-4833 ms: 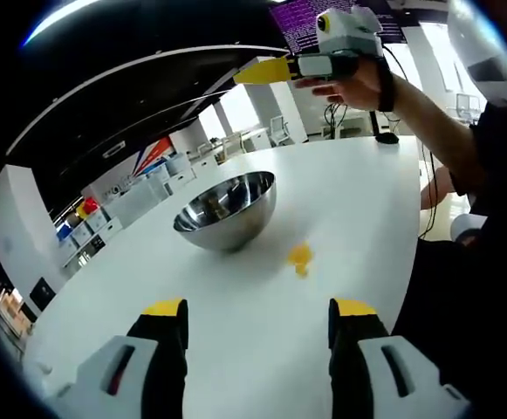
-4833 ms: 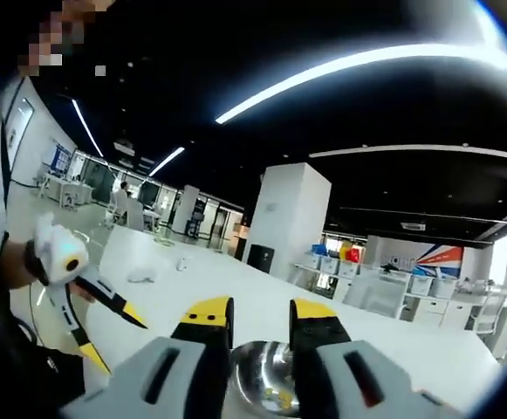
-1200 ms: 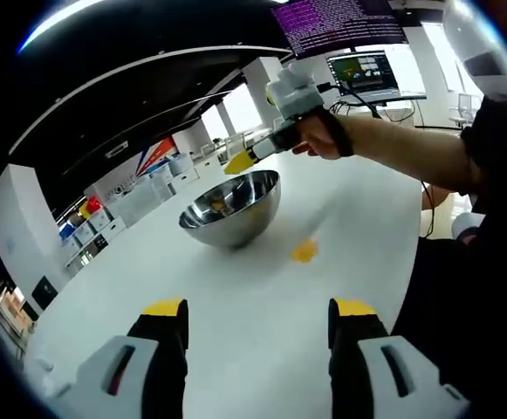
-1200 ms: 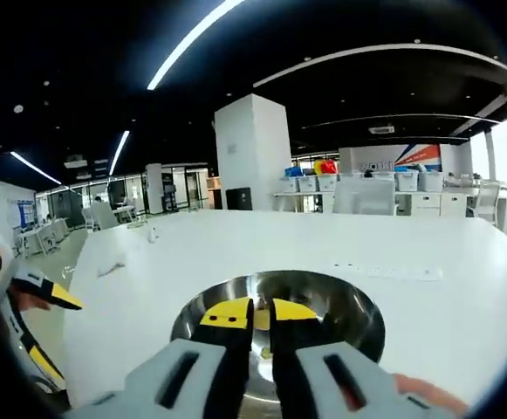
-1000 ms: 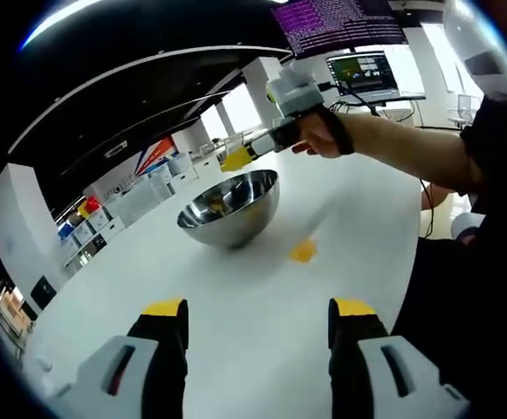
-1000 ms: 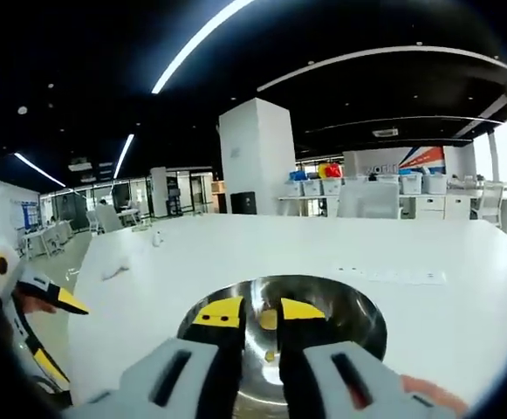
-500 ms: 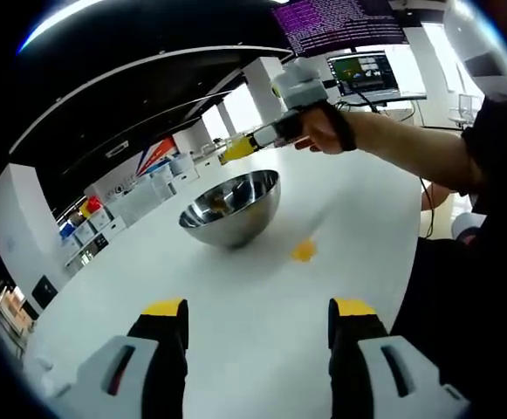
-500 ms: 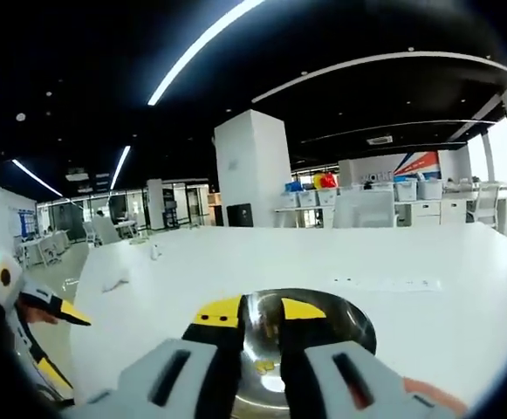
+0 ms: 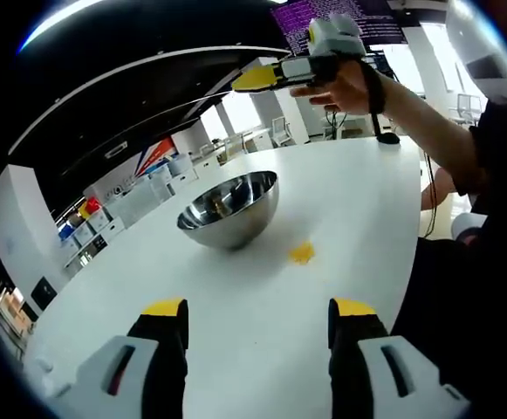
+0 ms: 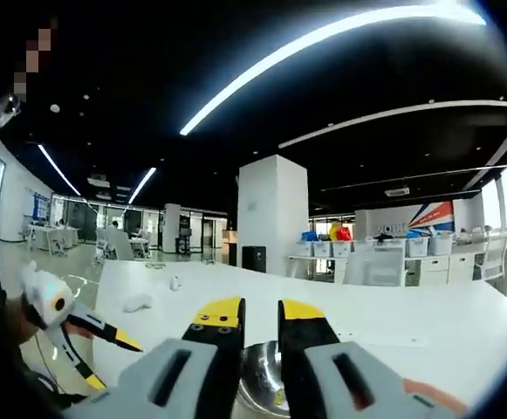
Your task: Pick up the QQ candy scattered on the table and place it into the stainless steel bowl on the table
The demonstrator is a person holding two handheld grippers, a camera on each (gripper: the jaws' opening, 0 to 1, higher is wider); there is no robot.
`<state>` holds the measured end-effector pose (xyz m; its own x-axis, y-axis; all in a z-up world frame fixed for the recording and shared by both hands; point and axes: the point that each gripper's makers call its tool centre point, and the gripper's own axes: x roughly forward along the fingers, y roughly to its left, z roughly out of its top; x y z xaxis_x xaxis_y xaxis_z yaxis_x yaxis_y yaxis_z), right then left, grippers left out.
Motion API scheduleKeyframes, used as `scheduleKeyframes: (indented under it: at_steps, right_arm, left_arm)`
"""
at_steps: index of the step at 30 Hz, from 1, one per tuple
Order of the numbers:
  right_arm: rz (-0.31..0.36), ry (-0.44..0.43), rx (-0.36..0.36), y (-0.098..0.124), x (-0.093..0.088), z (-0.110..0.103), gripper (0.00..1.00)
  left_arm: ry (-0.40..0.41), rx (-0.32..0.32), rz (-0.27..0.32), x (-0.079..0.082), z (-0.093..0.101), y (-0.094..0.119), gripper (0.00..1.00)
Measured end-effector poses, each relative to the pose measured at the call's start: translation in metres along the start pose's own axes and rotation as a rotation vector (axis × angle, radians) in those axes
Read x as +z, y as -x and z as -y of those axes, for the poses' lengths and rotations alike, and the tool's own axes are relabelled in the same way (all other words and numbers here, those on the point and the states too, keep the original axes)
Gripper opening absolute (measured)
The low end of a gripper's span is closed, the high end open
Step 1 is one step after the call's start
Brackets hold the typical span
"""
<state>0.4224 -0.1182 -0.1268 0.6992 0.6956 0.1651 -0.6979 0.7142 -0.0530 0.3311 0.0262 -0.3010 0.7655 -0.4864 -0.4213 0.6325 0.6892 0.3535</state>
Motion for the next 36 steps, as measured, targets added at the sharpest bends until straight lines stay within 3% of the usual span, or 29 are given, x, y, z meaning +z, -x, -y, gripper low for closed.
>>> scheduleKeyframes:
  at_steps: [3,6,10,16,19,20,21,26,29,33,36]
  right_arm:
    - [0.008,0.016,0.046,0.011,0.002,-0.017,0.13]
    - [-0.031,0.058,0.099,0.02,-0.015,-0.033,0.12]
    - [-0.163,0.105,0.155,0.028,-0.073,-0.047,0.11]
    - [-0.375,0.09,0.131,0.034,-0.175,-0.043,0.09]
    - [-0.413,0.076,0.117,0.032,-0.203,-0.039,0.09]
    - [-0.432,0.035,0.088,0.033,-0.211,-0.034,0.09]
    - [-0.445,-0.004,0.058,0.033,-0.217,-0.03,0.08]
    - [-0.434,-0.216,0.082,0.029,-0.227,-0.037,0.07]
    - [-0.467,-0.149,0.057,0.031,-0.234,-0.033,0.07]
    - [-0.476,-0.161,0.085,0.031,-0.236,-0.043,0.07]
    - [-0.5,-0.123,0.079,0.032,-0.241,-0.042,0.07]
  left_arm:
    - [-0.003,0.002,-0.001,0.0,0.0,0.0,0.65]
    - [-0.004,0.001,0.0,0.001,0.0,0.0,0.65]
    - [-0.005,-0.001,-0.004,-0.001,0.001,-0.001,0.65]
    - [-0.005,-0.009,-0.004,0.0,0.003,-0.003,0.65]
    - [-0.006,-0.014,-0.004,0.001,0.004,-0.005,0.65]
    - [-0.008,-0.015,-0.003,0.001,0.004,-0.005,0.65]
    - [-0.006,-0.017,-0.004,0.001,0.004,-0.006,0.65]
    - [-0.001,-0.016,-0.011,-0.002,0.003,-0.007,0.65]
    - [0.001,-0.014,-0.013,-0.003,0.003,-0.007,0.65]
    - [0.001,-0.018,-0.013,-0.003,0.003,-0.009,0.65]
    - [0.002,-0.021,-0.011,-0.002,0.003,-0.01,0.65]
